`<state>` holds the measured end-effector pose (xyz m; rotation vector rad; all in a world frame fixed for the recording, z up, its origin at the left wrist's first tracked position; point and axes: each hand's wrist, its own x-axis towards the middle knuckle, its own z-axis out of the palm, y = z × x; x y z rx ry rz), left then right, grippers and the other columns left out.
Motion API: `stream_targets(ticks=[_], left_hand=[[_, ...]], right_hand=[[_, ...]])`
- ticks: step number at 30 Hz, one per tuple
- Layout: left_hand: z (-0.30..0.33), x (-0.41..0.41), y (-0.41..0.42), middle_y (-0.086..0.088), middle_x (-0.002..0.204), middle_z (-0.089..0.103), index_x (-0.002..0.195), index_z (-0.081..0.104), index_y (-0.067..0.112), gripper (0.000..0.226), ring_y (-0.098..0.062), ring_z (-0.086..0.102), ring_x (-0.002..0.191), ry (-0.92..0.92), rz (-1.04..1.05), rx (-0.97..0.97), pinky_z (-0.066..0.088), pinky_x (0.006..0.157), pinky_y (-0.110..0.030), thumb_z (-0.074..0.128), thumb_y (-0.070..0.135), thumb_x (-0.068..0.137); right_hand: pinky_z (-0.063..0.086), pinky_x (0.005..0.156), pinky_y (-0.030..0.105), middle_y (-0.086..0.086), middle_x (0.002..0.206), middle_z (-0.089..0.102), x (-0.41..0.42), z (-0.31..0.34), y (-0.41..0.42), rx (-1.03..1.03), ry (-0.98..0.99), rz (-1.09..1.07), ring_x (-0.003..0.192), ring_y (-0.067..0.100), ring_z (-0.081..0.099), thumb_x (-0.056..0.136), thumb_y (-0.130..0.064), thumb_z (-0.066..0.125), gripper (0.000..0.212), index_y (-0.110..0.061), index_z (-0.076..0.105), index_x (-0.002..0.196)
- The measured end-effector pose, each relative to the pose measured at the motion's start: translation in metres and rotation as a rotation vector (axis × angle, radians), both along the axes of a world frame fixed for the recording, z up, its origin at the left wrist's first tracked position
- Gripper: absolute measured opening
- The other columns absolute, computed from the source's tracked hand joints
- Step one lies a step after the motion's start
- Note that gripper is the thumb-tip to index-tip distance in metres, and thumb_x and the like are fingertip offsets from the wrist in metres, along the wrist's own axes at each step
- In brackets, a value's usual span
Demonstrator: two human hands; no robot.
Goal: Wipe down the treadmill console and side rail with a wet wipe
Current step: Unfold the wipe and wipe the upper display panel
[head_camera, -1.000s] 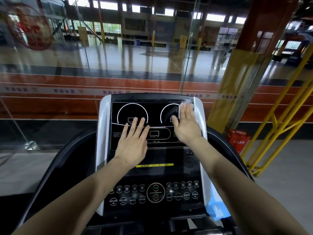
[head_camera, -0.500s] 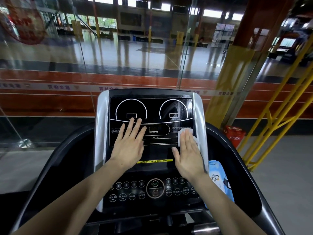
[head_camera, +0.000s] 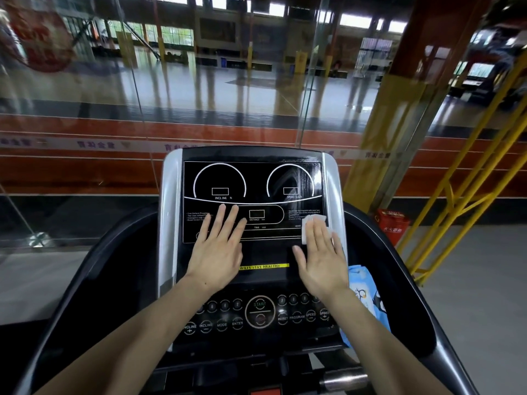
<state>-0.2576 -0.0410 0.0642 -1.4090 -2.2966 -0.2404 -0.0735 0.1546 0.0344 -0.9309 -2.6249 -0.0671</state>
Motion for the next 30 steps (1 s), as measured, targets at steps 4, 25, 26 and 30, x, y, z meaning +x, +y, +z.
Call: stream_targets(ticks=[4, 25, 26, 30], left_hand=[[-0.002, -0.004, -0.006, -0.010, 0.174, 0.008, 0.162, 0.028, 0.017, 0.064, -0.033, -0.002, 0.161, 0.020, 0.012, 0.003, 0.012, 0.129, -0.057, 0.042, 0.034, 0.103], [-0.011, -0.021, -0.054, -0.013, 0.174, 0.011, 0.162, 0.029, 0.014, 0.064, -0.034, 0.000, 0.161, 0.001, 0.095, 0.025, 0.015, 0.128, -0.058, 0.047, 0.032, 0.103], [-0.011, -0.023, -0.058, -0.013, 0.173, 0.012, 0.162, 0.029, 0.014, 0.064, -0.034, 0.000, 0.161, 0.003, 0.104, 0.023, 0.015, 0.128, -0.058, 0.047, 0.032, 0.103], [-0.012, -0.030, -0.074, -0.016, 0.172, 0.014, 0.160, 0.032, 0.012, 0.065, -0.036, 0.004, 0.161, 0.005, 0.129, 0.030, 0.015, 0.129, -0.056, 0.050, 0.030, 0.101]], right_hand=[[-0.002, 0.132, 0.043, 0.008, 0.174, -0.010, -0.018, 0.000, -0.018, -0.080, 0.101, -0.009, 0.161, 0.020, -0.014, 0.106, -0.060, 0.009, 0.078, -0.012, -0.008, 0.165], [0.006, 0.132, 0.044, 0.006, 0.175, -0.006, -0.060, -0.009, -0.066, -0.007, 0.127, 0.156, 0.162, 0.018, -0.010, 0.111, -0.051, 0.017, 0.069, -0.015, 0.001, 0.167], [0.005, 0.132, 0.043, 0.006, 0.175, -0.006, -0.070, -0.009, -0.078, 0.004, 0.115, 0.186, 0.161, 0.018, -0.011, 0.111, -0.051, 0.016, 0.069, -0.015, 0.001, 0.167], [0.006, 0.132, 0.043, 0.005, 0.176, -0.001, -0.106, -0.008, -0.117, 0.030, 0.069, 0.316, 0.161, 0.017, -0.010, 0.110, -0.052, 0.018, 0.069, -0.017, 0.004, 0.167]])
